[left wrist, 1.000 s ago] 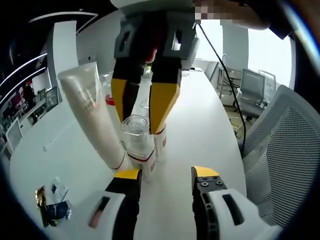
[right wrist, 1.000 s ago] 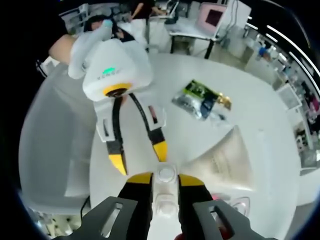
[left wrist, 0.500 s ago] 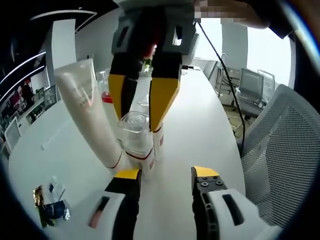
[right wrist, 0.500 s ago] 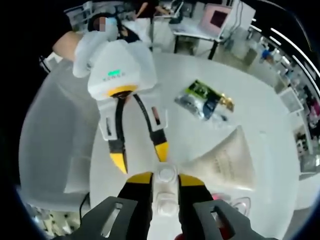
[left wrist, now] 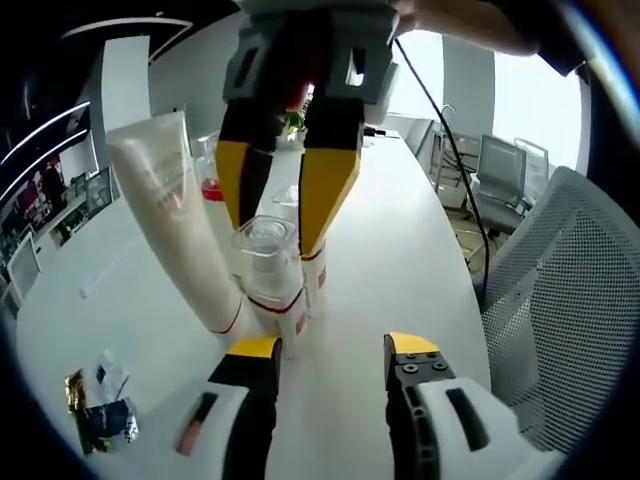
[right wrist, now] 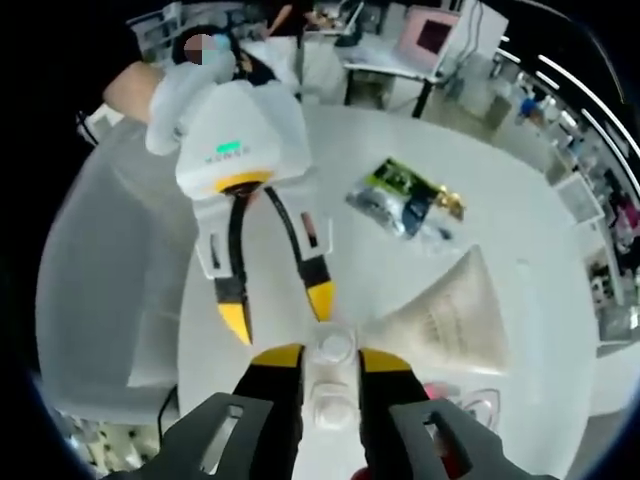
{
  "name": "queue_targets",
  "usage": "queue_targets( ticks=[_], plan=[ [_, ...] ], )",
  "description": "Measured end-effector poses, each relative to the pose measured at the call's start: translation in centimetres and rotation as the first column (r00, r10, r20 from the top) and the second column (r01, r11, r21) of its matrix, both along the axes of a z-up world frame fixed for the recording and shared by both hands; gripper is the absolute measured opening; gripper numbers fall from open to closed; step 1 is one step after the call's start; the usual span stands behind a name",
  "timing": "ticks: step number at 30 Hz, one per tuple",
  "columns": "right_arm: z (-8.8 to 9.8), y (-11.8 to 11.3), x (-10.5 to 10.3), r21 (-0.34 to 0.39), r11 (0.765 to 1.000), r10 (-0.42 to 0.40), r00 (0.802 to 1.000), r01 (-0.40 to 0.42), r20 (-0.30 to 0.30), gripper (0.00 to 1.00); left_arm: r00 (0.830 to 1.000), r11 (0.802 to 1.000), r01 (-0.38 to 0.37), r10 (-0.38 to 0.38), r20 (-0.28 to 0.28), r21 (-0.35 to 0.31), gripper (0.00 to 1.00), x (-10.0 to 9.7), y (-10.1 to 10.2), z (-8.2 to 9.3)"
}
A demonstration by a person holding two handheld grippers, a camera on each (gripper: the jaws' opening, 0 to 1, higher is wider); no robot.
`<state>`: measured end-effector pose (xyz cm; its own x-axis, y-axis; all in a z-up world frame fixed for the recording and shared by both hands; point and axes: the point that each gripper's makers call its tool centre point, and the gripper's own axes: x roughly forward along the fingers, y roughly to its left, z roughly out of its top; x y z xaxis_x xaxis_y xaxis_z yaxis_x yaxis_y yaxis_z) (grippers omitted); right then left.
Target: Arrange the skincare products in the storage area until every visible bottle or jar stands upright without overlapping.
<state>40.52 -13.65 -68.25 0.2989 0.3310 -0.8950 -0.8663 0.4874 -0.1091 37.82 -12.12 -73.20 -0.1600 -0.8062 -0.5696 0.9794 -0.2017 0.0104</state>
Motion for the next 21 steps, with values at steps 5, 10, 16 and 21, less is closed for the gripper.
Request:
queue_targets(
  ticks=[5, 10, 16, 21],
  plan=[
    [-0.01, -0.23, -0.2, 0.002, 1.0, -0.016, 1.0, 0.016, 0.003, 0.14, 1.0, 1.0, -0.003, 0.003, -0.001, 0.004, 0.45, 0.28, 0.12, -0.15],
    [0.06, -0.32, -0.27, -0.001, 1.0, -0.025, 1.0, 0.025, 0.01, 0.15, 1.0, 1.0, -0.005, 0.005, -0.002, 0.006, 0.45, 0.23, 0.14, -0.11],
    [0.17, -0.4, -0.25, 0.0, 0.999, -0.033, 0.999, 0.033, 0.017, 0.15, 1.0, 1.0, -0.004, 0.004, -0.004, 0.007, 0.45, 0.0, 0.15, -0.03],
    [0.22, -0.47, -0.17, -0.002, 0.999, -0.037, 0.999, 0.037, 0.022, 0.16, 1.0, 1.0, -0.006, 0.006, -0.002, 0.009, 0.45, -0.07, 0.23, 0.03]
  ],
)
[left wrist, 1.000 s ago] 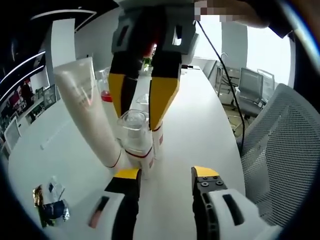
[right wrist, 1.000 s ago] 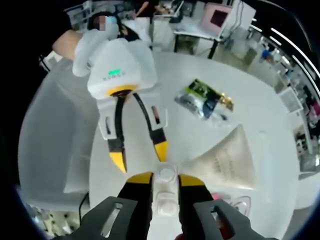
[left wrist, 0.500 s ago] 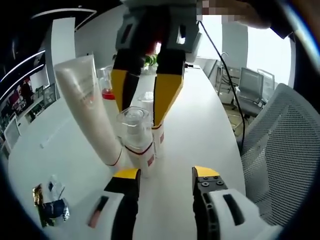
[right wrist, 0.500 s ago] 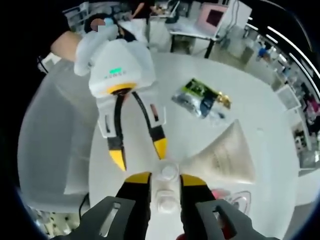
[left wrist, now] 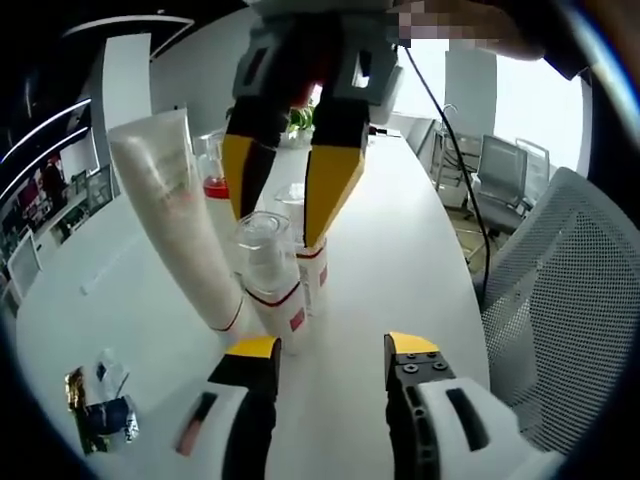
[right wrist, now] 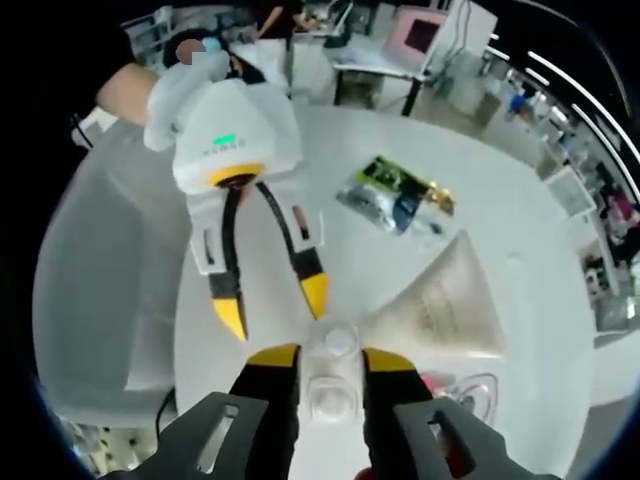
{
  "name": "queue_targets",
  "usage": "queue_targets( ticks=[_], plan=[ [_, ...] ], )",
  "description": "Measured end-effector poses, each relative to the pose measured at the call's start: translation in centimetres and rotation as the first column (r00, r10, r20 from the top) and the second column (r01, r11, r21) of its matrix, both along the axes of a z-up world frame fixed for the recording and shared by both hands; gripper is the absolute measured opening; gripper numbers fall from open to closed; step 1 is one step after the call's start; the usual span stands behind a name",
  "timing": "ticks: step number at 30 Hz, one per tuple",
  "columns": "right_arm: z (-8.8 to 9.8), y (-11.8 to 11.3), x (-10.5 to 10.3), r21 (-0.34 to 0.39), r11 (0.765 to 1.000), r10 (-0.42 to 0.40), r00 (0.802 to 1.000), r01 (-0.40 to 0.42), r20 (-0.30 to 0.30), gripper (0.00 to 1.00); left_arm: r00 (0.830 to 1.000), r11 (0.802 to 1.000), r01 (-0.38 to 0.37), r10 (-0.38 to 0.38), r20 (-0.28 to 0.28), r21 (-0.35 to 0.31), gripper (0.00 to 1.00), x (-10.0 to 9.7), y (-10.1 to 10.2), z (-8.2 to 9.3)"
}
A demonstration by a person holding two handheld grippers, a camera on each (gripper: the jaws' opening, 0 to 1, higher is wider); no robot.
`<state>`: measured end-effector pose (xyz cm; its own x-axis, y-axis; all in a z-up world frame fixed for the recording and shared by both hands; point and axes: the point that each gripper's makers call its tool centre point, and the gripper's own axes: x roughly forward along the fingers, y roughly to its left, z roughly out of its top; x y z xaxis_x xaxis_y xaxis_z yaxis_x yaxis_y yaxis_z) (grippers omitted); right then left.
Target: Arrange the skincare products in the storage area until every visible bottle or jar stands upright without overlapping.
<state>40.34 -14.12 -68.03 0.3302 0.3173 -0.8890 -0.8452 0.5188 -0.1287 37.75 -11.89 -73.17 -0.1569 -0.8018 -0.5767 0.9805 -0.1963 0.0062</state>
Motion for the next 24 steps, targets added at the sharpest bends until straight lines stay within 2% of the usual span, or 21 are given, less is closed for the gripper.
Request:
queue_targets(
  ticks=[9, 19, 24],
  plan=[
    [0.6, -0.5, 0.5, 0.002, 0.999, -0.034, 0.999, 0.034, 0.031, 0.23, 1.0, 1.0, -0.011, 0.011, 0.006, 0.005, 0.46, 0.3, 0.5, 0.3],
    [1.8, -0.5, -0.5, 0.037, 0.994, -0.105, 0.992, 0.103, 0.074, 0.31, 0.998, 0.998, -0.056, 0.056, 0.009, 0.025, 0.55, 0.7, 2.3, 1.0],
    [2.5, -1.1, -1.2, 0.05, 0.985, -0.169, 0.979, 0.164, 0.111, 0.38, 0.996, 0.996, -0.084, 0.084, 0.007, 0.043, 0.64, 0.4, 3.2, 1.4]
  ],
)
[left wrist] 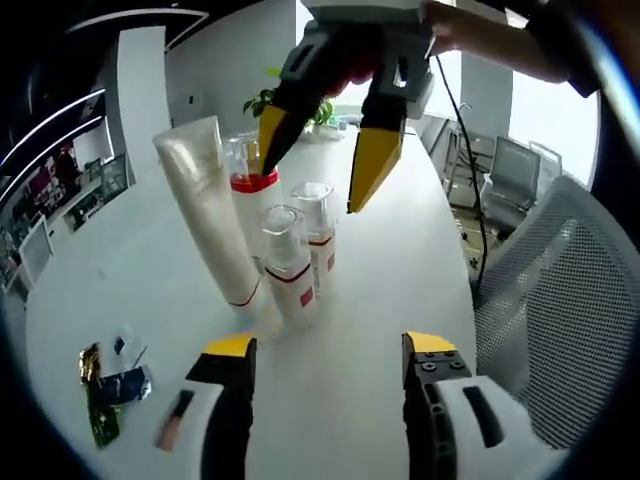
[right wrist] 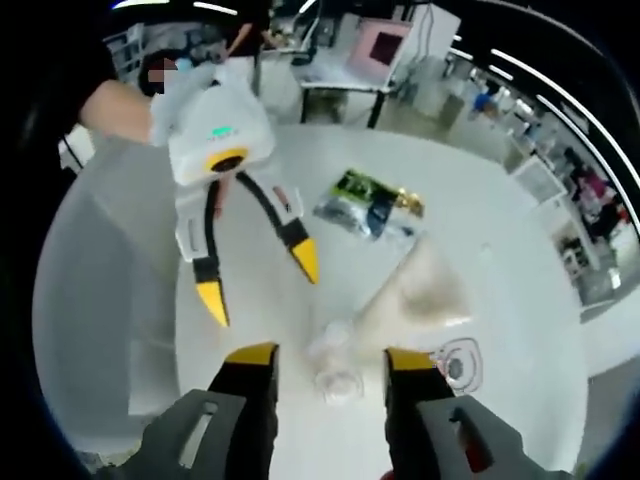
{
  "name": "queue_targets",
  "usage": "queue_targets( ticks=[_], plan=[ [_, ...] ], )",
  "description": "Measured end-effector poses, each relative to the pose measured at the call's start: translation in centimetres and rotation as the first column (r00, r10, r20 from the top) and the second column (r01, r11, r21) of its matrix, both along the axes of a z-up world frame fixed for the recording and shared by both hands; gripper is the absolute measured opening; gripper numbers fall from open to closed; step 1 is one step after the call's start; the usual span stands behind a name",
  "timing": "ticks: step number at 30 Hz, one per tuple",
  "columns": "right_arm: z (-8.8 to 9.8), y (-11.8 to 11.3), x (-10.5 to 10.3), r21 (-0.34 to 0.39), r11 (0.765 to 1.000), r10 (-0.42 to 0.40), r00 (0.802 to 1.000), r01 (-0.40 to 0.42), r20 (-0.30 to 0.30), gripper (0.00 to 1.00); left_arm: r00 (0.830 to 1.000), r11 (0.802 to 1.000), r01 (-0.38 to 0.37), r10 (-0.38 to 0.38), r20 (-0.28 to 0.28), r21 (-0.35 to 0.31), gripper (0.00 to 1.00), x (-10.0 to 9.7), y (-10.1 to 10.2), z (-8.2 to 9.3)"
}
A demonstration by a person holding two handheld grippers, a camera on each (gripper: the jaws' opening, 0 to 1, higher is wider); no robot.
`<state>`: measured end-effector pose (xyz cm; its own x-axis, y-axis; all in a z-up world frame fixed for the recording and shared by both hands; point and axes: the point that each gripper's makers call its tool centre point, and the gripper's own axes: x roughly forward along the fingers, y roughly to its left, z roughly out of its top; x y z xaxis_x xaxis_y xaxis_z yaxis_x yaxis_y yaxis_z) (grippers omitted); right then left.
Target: Arrange the skincare products in the storage area until every visible bottle or jar stands upright without overlapping.
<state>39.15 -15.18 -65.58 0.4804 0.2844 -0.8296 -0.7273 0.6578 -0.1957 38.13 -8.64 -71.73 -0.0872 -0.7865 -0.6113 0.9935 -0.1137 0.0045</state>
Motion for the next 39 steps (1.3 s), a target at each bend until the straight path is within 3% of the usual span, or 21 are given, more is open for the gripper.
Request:
queue_targets(
  ticks=[10, 14, 23, 31, 35, 37, 39],
  plan=[
    [1.9, -0.5, -2.3, 0.081, 0.986, -0.151, 0.987, 0.145, 0.064, 0.48, 0.999, 0.999, -0.034, 0.034, 0.003, 0.03, 0.73, -1.0, 2.4, 1.9],
    [2.3, -0.5, -3.1, 0.151, 0.962, -0.242, 0.967, 0.229, 0.077, 0.52, 0.998, 0.998, -0.058, 0.058, -0.007, 0.035, 0.74, -1.1, 3.8, 2.9],
    [2.8, -1.4, -6.3, 0.196, 0.923, -0.352, 0.932, 0.331, 0.086, 0.57, 0.982, 0.985, -0.171, 0.173, -0.073, 0.033, 0.79, -0.9, 6.9, 4.4],
    [4.2, -1.8, -8.0, 0.302, 0.857, -0.478, 0.864, 0.418, 0.157, 0.63, 0.949, 0.959, -0.282, 0.284, -0.139, 0.031, 0.82, -0.4, 9.7, 6.3],
    [3.7, -1.7, -9.4, 0.319, 0.833, -0.515, 0.845, 0.453, 0.147, 0.66, 0.908, 0.928, -0.373, 0.367, -0.202, 0.01, 0.84, 0.2, 11.3, 7.6],
    [3.3, -1.7, -10.1, 0.324, 0.821, -0.53, 0.837, 0.469, 0.132, 0.68, 0.893, 0.914, -0.406, 0.397, -0.212, 0.002, 0.84, 0.5, 12.2, 8.1],
    [3.2, -1.8, -10.7, 0.342, 0.804, -0.549, 0.827, 0.486, 0.117, 0.7, 0.868, 0.889, -0.458, 0.446, -0.221, -0.007, 0.83, 1.1, 13.3, 8.8]
  ],
)
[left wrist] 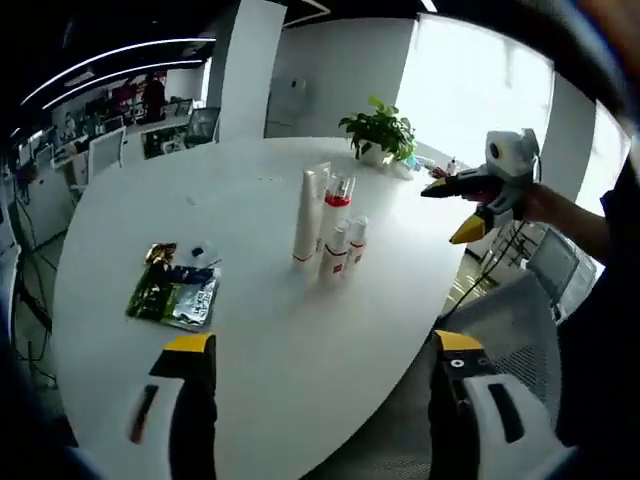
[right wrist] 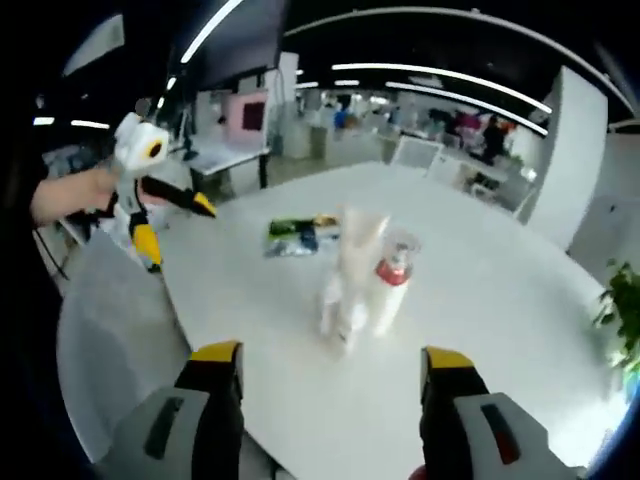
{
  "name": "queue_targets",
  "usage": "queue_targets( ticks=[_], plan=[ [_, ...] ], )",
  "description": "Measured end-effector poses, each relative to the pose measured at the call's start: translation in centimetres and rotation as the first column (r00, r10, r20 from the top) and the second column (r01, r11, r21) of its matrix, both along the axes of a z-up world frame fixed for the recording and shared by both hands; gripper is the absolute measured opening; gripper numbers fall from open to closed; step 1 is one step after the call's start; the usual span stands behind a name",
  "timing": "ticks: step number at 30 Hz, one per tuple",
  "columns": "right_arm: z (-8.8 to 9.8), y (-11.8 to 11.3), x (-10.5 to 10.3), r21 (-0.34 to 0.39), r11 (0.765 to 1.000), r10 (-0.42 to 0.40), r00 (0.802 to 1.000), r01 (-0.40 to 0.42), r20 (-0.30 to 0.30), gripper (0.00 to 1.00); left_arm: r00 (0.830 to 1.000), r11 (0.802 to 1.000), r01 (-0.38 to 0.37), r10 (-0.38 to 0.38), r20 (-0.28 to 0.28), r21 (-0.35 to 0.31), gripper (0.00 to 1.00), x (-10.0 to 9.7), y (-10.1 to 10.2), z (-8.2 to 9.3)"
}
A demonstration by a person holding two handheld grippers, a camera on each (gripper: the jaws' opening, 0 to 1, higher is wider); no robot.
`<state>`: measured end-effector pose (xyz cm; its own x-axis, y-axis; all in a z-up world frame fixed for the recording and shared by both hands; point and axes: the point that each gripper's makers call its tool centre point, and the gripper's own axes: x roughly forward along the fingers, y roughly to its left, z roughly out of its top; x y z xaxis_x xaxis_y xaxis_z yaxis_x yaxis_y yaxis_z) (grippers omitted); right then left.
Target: Arrange the skincare products in the storage area until every visible bottle or jar stands upright without overlapping.
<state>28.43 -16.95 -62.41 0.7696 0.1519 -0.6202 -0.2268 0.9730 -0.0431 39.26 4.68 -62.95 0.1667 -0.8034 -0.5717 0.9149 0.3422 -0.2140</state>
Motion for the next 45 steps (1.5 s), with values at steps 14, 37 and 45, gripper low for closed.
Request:
queue_targets(
  ticks=[14, 37, 45],
  plan=[
    [0.7, 0.1, -2.5, 0.086, 0.993, -0.089, 0.994, 0.084, 0.065, 0.8, 0.977, 0.978, -0.21, 0.209, 0.032, 0.019, 0.89, 2.0, 7.0, 1.6],
    [-1.4, -1.0, -4.0, 0.192, 0.968, -0.169, 0.985, 0.161, 0.026, 0.89, 0.989, 0.985, -0.145, 0.145, 0.003, 0.095, 0.99, 3.1, 4.6, -0.6],
    [-2.3, -1.9, -4.3, 0.198, 0.96, -0.202, 0.979, 0.199, -0.004, 0.88, 0.995, 0.98, -0.095, 0.092, 0.023, 0.177, 0.99, 4.4, 3.4, -2.6]
  ],
)
